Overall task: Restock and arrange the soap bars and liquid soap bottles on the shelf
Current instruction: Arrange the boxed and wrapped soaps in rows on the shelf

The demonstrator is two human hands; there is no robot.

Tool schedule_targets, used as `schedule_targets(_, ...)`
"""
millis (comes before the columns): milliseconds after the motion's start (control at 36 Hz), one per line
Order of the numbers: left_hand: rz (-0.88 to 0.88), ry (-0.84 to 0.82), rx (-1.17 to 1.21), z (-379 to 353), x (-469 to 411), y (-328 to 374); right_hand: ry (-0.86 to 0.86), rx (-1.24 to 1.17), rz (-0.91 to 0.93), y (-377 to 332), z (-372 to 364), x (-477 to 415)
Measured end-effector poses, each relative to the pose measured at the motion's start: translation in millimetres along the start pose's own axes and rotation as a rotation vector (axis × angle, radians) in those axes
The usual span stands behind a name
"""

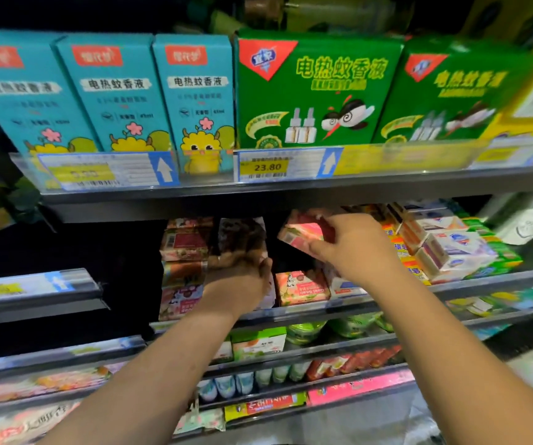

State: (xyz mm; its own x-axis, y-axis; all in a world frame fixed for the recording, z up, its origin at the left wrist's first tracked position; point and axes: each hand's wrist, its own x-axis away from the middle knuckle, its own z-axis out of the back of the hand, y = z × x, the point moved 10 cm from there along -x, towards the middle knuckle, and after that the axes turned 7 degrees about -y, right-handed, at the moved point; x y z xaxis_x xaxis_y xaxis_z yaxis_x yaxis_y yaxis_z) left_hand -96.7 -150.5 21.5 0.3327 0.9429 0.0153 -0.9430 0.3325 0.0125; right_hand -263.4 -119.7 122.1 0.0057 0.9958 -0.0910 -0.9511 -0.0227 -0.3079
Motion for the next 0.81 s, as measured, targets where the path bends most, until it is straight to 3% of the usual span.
schedule_targets(111, 0.07, -0.102, 0.098, -6, -5, -3, 0.152, -0.106, 0.036, 20, 13, 21)
schedule_targets(194, 0.081, -0.217, 0.12, -17, -7, -2, 0.145, -0.389, 0.058, 35, 8, 39)
schedule_targets(306, 0.039, -0.197, 0.177, 3, -8, 6, 0.064, -0.812, -0.029, 57, -10, 59)
schedule_targets(389, -0.122, -0.057, 0.321, 39, -2, 33, 0.02, -1.068, -0.124, 72, -22, 73)
schedule_targets(528, -0.614, 0.06, 0.486, 58, 42, 99, -0.009, -1.326, -0.207, 86, -33, 100)
schedule_targets(667, -0.709, 0.179, 0.766, 71, 67, 121, -0.108, -1.572, -0.253, 86, -38, 120)
schedule_targets(806, -0.918, 0.256, 0.738, 99, 97, 156, -0.187, -1.837, -0.289, 85, -41, 138)
